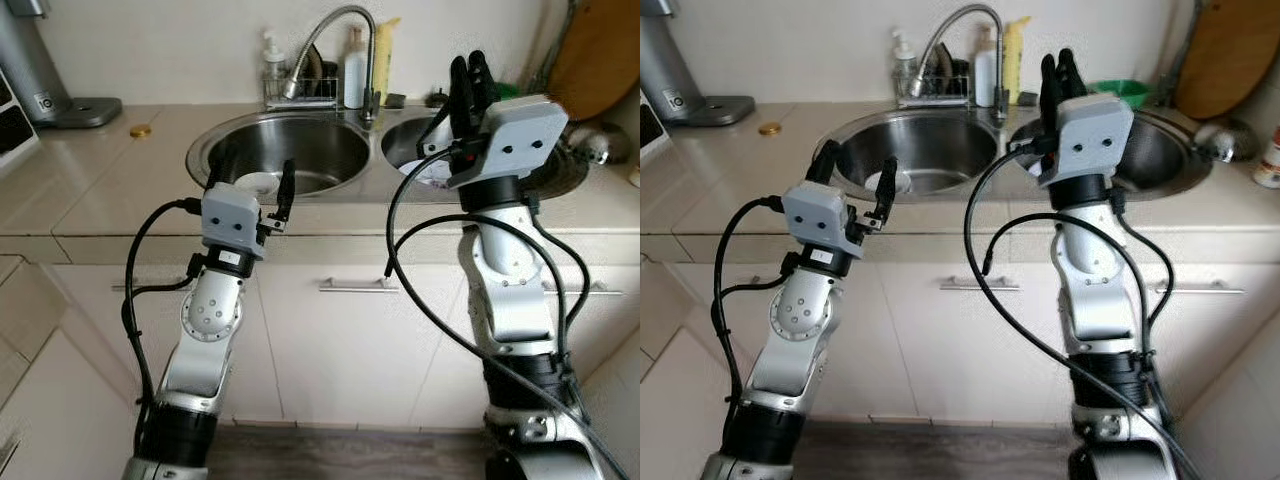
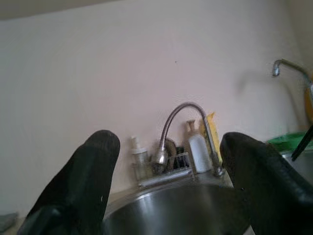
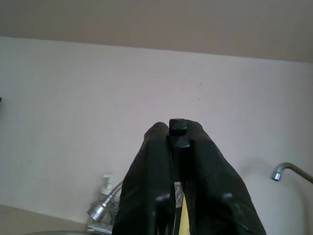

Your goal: Kitchen organization

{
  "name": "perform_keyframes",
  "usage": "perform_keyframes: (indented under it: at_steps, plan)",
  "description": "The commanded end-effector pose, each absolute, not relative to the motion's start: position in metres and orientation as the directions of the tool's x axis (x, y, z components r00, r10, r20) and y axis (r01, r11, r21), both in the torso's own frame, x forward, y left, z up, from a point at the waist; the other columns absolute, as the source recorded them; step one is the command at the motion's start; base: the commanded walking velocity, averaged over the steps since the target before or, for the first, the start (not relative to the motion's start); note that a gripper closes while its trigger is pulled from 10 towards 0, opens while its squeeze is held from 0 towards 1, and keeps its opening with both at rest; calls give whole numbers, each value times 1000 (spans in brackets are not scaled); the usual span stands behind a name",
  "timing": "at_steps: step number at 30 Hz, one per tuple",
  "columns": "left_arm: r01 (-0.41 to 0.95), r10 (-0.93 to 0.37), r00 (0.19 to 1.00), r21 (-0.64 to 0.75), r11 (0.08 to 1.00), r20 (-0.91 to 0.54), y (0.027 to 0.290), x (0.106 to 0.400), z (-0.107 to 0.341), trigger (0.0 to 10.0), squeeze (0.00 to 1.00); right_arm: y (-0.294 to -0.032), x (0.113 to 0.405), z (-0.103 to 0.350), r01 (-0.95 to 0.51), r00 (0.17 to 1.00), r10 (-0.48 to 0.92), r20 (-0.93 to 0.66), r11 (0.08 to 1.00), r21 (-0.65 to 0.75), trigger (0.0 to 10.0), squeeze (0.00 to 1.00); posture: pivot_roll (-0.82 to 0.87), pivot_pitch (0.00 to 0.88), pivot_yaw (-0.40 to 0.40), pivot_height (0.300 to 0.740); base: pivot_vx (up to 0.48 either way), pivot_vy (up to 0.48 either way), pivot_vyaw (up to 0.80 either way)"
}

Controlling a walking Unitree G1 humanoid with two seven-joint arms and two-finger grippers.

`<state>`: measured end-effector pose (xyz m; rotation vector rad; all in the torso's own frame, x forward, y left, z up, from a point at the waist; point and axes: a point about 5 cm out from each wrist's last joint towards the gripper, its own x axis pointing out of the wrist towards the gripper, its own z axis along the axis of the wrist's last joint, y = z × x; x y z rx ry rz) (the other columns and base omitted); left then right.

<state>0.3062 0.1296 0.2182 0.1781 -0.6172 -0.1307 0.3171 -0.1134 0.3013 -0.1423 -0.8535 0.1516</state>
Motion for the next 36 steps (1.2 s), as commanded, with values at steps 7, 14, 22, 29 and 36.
perform_keyframes:
  at_steps: [7,14,22,29,36]
  plan:
    - [81,-189,801,210,974,568,126,305,222,10000,0,-125,319,304,-28,646,155,747,983,-179,10000,0,59,0,26,740,359,0,0]
    - [88,-194,805,210,974,561,125,305,220,10000,0,-127,323,298,-18,667,148,730,983,-182,10000,0,59,0,27,740,369,0,0]
    - [97,-204,804,216,972,558,123,304,218,10000,0,-138,346,273,25,796,93,598,982,-187,10000,0,65,0,25,740,355,0,0]
    - [129,-234,799,221,967,554,118,301,215,10000,0,-149,363,252,63,885,33,465,980,-191,10000,0,68,0,23,740,39,0,0]
    - [137,-241,802,224,965,547,116,302,214,10000,0,-160,379,218,62,965,-13,263,982,-178,10000,0,69,0,22,740,0,0,0]
